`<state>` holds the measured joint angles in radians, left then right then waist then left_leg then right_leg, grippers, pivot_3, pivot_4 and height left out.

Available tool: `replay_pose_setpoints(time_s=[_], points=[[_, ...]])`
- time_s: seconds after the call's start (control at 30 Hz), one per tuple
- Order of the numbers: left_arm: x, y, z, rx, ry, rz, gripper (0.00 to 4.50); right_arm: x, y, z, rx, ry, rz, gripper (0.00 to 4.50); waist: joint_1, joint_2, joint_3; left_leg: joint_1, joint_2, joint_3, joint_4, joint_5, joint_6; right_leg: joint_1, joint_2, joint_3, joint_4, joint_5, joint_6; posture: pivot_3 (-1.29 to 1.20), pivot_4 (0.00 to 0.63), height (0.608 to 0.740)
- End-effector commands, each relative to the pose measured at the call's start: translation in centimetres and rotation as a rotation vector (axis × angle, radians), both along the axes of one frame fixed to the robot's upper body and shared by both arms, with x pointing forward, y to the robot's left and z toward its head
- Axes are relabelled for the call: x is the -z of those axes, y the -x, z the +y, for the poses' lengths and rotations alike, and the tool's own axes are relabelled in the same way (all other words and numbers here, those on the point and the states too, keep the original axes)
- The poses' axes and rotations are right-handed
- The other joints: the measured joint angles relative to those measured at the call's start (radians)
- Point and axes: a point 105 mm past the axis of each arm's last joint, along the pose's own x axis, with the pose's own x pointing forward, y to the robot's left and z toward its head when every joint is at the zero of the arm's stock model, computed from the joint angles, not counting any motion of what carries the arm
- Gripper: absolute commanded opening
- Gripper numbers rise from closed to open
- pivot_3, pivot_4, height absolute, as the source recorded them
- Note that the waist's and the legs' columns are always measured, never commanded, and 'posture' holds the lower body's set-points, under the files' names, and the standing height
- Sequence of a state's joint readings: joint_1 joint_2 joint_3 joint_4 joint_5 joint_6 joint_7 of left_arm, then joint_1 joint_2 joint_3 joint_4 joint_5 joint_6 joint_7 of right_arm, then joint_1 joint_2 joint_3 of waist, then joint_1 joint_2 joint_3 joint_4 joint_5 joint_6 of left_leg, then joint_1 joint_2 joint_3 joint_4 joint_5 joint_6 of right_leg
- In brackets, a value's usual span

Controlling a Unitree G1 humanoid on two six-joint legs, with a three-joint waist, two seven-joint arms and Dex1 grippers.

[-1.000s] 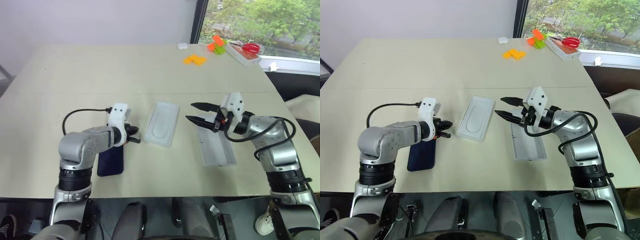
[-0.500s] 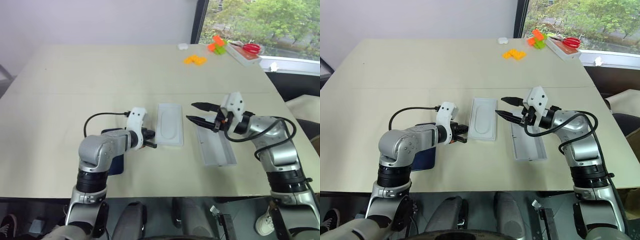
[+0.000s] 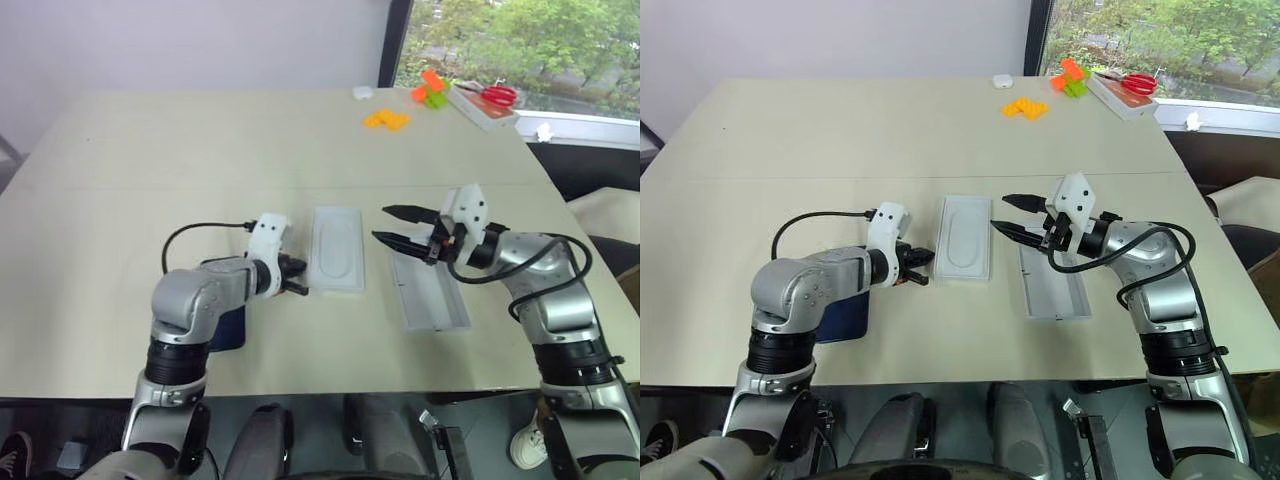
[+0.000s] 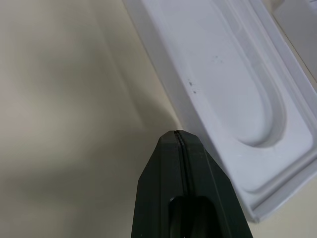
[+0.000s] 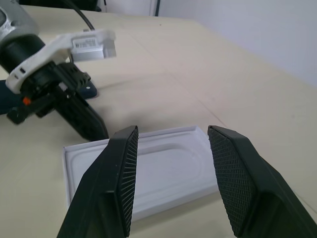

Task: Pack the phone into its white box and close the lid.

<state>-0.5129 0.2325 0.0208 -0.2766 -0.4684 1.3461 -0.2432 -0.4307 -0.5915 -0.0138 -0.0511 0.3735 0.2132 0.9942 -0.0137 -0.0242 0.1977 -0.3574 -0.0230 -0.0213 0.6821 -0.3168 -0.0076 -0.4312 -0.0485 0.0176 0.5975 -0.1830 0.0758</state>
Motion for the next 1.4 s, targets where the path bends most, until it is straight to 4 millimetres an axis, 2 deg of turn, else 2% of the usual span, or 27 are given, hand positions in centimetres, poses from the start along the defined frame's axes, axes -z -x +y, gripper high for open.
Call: replay_pose_setpoints(time_s=[0.03, 0.13, 0.27, 0.33, 0.63, 0.7, 0.73, 0.77, 0.8, 0.83, 0.9, 0.93, 1.0, 1.1, 1.2, 1.3, 1.37, 1.4], points=[[-3.2, -0.2, 1.0, 0.012, 0.065, -0.122, 0.0, -1.5, 0.3, 0.6, -0.025, -0.043, -0.03, 2.37, 0.0, 0.0, 0.0, 0.0, 0.0, 0.0, 0.0, 0.0, 0.0, 0.0, 0.0, 0.0, 0.0, 0.0, 0.0, 0.0, 0.15, 0.74], [-4.4, -0.3, 2.5, 0.004, 0.066, -0.165, 0.0, -1.6, 0.6, 1.2, -0.044, -0.044, -0.031, 2.37, 0.0, 0.0, 0.0, 0.0, 0.0, 0.0, 0.0, 0.0, 0.0, 0.0, 0.0, 0.0, 0.0, 0.0, 0.0, 0.0, 0.15, 0.74], [-5.7, 0.4, 6.9, -0.03, 0.033, -0.149, 0.0, -2.0, 1.8, 3.8, -0.119, -0.055, -0.054, 2.37, -0.006, 0.0, 0.0, 0.0, 0.001, 0.0, 0.0, 0.0, 0.0, -0.001, 0.001, 0.0, 0.0, 0.0, 0.0, 0.0, 0.15, 0.74], [-5.7, 0.7, 8.2, -0.039, -0.005, -0.136, 0.0, -2.2, 1.8, 4.2, -0.122, -0.064, -0.061, 2.37, -0.004, 0.001, 0.001, -0.001, 0.002, 0.0, -0.001, 0.0, 0.0, -0.002, 0.002, 0.0, 0.001, 0.0, 0.0, 0.0, 0.15, 0.74], [-5.8, 1.3, 10.6, -0.057, -0.035, -0.121, 0.0, -2.1, 1.6, 4.5, -0.117, -0.073, -0.056, 2.37, 0.001, 0.001, 0.001, -0.002, -0.001, 0.0, 0.0, 0.0, 0.0, -0.002, -0.002, 0.0, -0.001, 0.0, 0.0, 0.0, 0.15, 0.74], [-6.1, 2.8, 15.7, -0.153, 0.044, -0.029, 0.54, -1.9, 2.0, 6.4, -0.179, -0.103, -0.035, 2.88, -0.01, 0.0, 0.0, -0.002, 0.0, 0.0, -0.002, 0.0, 0.0, -0.003, -0.001, -0.001, 0.0, 0.0, 0.0, 0.0, 0.15, 0.74], [-6.4, 3.5, 17.3, -0.181, 0.075, -0.002, 0.84, -1.9, 2.1, 7.0, -0.196, -0.109, -0.034, 3.19, -0.023, 0.0, 0.0, -0.002, 0.002, 0.001, -0.002, 0.0, 0.0, -0.004, 0.0, 0.0, 0.0, 0.0, 0.0, 0.0, 0.15, 0.74], [-6.4, 4.2, 18.6, -0.201, 0.085, 0.014, 1.42, -1.8, 2.1, 7.4, -0.206, -0.099, -0.042, 3.77, -0.03, 0.0, 0.001, -0.002, 0.004, 0.002, -0.003, 0.0, 0.0, -0.006, 0.002, 0.001, 0.001, 0.0, -0.001, 0.0, 0.15, 0.74], [-6.3, 4.5, 19.4, -0.213, 0.087, 0.021, 1.93, -1.6, 2.2, 7.5, -0.212, -0.085, -0.049, 4.28, -0.033, 0.0, 0.001, -0.003, 0.004, 0.001, -0.004, 0.0, 0.0, -0.008, 0.002, 0.001, 0.002, -0.001, -0.001, 0.0, 0.15, 0.74], [-6.4, 5.0, 20.2, -0.224, 0.118, 0.041, 2.36, -1.4, 2.2, 7.6, -0.218, -0.069, -0.055, 4.5, -0.03, 0.0, 0.001, -0.003, 0.004, 0.002, -0.004, 0.0, 0.0, -0.01, 0.002, 0.001, 0.004, -0.001, -0.003, 0.0, 0.15, 0.74], [-6.5, 5.8, 20.8, -0.222, 0.161, 0.062, 3.34, -1.2, 2.3, 7.8, -0.235, -0.076, -0.037, 4.5, -0.023, 0.001, 0.001, -0.003, 0.004, 0.001, -0.005, 0.0, 0.0, -0.011, 0.002, 0.0, 0.007, -0.002, -0.004, 0.0, 0.15, 0.74], [-6.5, 6.0, 20.9, -0.218, 0.184, 0.068, 3.88, -1.2, 2.3, 8.0, -0.236, -0.077, -0.038, 4.08, -0.019, 0.001, 0.001, -0.003, 0.003, 0.0, -0.005, 0.0, 0.0, -0.011, 0.002, -0.001, 0.007, -0.002, -0.004, 0.0, 0.15, 0.74], [-6.2, 6.3, 20.9, -0.222, 0.225, 0.09, 3.89, -1.2, 2.3, 8.2, -0.238, -0.063, -0.055, 3.17, -0.009, 0.0, 0.001, -0.004, 0.002, 0.0, -0.004, 0.0, 0.0, -0.01, 0.0, -0.002, 0.006, -0.003, -0.005, 0.0, 0.15, 0.74], [-5.4, 6.3, 21.1, -0.237, 0.173, 0.078, 3.89, -1.4, 2.2, 8.4, -0.235, -0.087, -0.055, 1.58, -0.005, 0.0, 0.001, -0.007, 0.002, 0.001, -0.001, 0.0, 0.0, -0.01, -0.002, -0.001, 0.003, -0.002, -0.005, 0.0, 0.15, 0.74], [-5.3, 6.5, 19.9, -0.186, 0.212, 0.07, 3.89, -1.2, 2.1, 8.5, -0.237, -0.07, -0.067, 0.04, 0.001, 0.0, 0.001, -0.011, 0.002, 0.0, -0.001, 0.0, 0.0, -0.013, -0.004, -0.002, 0.002, -0.002, -0.004, 0.0, 0.15, 0.74], [-5.7, 6.2, 19.2, -0.152, 0.225, 0.013, 3.89, -1.2, 2.0, 8.4, -0.23, -0.062, -0.078, 0.04, 0.0, 0.0, 0.001, -0.015, 0.001, -0.001, -0.001, 0.0, -0.001, -0.016, -0.005, -0.003, 0.002, -0.001, -0.004, 0.0, 0.15, 0.74], [-6.4, 5.9, 19.2, -0.157, 0.276, -0.021, 4.44, -1.2, 2.0, 8.4, -0.228, -0.064, -0.081, 0.0, 0.0, 0.0, 0.001, -0.016, 0.001, -0.001, -0.002, 0.0, -0.001, -0.018, -0.005, -0.003, 0.003, 0.0, -0.005, 0.0, 0.15, 0.74], [-6.5, 5.8, 19.2, -0.163, 0.296, -0.025, 4.47, -1.2, 2.0, 8.4, -0.228, -0.064, -0.082, 0.0, 0.0, 0.0, 0.001, -0.016, 0.001, -0.001, -0.002, 0.0, -0.002, -0.018, -0.005, -0.003, 0.003, 0.0, -0.005, 0.0, 0.15, 0.74]])
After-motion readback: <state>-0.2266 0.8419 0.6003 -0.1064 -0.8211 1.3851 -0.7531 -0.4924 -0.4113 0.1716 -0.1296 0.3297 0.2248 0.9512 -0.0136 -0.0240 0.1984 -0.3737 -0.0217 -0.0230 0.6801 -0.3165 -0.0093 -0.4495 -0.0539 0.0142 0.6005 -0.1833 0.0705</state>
